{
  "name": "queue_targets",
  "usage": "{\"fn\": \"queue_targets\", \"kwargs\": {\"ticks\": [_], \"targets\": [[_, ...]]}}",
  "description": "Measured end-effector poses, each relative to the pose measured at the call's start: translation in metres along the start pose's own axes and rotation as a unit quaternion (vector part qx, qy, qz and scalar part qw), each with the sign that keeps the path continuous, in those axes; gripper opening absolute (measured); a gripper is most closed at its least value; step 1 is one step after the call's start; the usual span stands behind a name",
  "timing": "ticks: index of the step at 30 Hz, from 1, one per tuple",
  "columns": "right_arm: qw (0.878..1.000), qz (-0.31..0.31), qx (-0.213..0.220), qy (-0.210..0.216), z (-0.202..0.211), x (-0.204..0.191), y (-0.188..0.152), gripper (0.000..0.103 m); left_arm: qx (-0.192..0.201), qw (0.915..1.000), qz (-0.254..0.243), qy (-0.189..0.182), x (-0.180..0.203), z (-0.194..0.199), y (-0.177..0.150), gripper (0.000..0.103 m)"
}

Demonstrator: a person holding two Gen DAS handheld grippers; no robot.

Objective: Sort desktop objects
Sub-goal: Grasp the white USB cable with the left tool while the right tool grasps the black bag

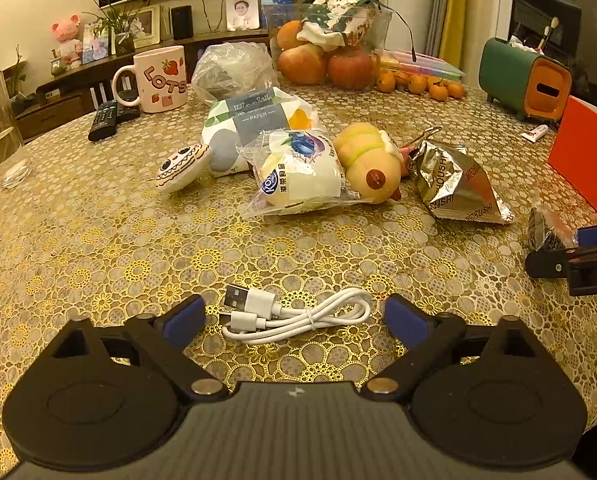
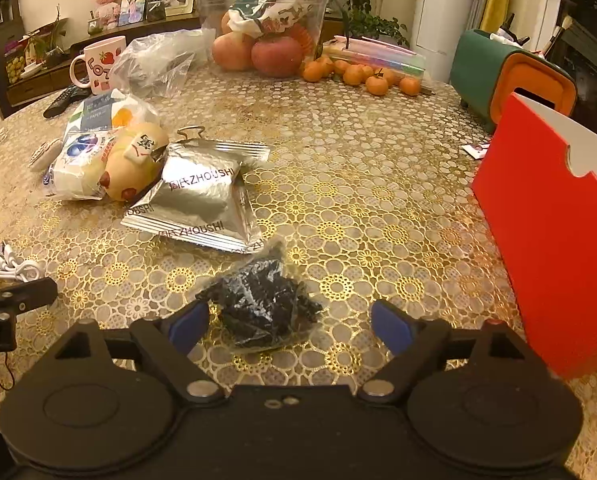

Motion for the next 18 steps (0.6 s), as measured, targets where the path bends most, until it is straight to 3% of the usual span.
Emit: {"fn": "queue_targets", "kwargs": {"ticks": [5, 12, 18], "targets": [[1.0, -0.007, 0.001, 0.008, 0.0, 0.002, 0.0, 0.074, 0.002, 1.0, -0.006, -0.006, 0.001, 0.0, 0.003, 0.078], [1.0, -0.009, 0.005, 0.014, 0.004, 0.004, 0.001, 0.058, 0.0, 1.0, -0.007, -0.006, 0.002, 0.0, 0.004, 0.076], [1.0, -0.019, 0.01, 0.009, 0.011, 0.011, 0.0, 0.052, -0.006, 0.9999, -0.009, -0.007, 0.007, 0.0, 0.004, 0.076]]}}
Point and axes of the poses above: each gripper's, at about its wrist camera, not at the fingertips, and z roughly against the way its jaws point, x to its right, y to its top, the point moved 1 cm from there along -z, roughly the way its jaws point, and after that the axes turned 10 degrees about z, right-handed, at the moved point
